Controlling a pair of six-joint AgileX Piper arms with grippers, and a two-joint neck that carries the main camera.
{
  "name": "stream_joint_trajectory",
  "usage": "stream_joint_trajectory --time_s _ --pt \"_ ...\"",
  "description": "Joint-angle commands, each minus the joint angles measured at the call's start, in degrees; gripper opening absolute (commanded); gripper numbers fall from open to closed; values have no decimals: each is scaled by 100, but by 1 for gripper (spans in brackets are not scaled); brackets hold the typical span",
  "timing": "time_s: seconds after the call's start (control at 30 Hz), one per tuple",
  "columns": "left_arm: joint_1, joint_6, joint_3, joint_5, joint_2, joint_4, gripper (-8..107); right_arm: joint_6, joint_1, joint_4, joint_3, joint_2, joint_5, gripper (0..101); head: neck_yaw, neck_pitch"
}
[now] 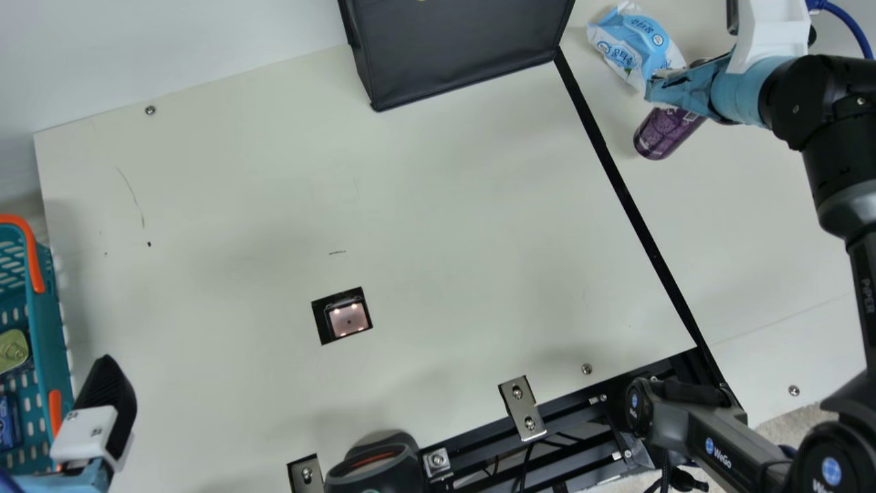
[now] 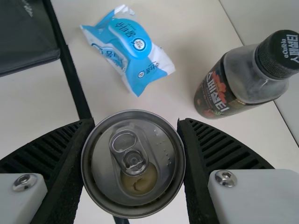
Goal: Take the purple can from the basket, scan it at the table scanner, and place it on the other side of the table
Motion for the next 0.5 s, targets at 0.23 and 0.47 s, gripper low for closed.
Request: stream_joint_trajectory --time_s 0.23,0.47 --pt "0 0 0 0 0 0 90 33 -170 11 -64 350 -352 0 -13 -175" --pt "0 0 0 0 0 0 90 189 -200 -48 -131 630 -565 0 -13 -175"
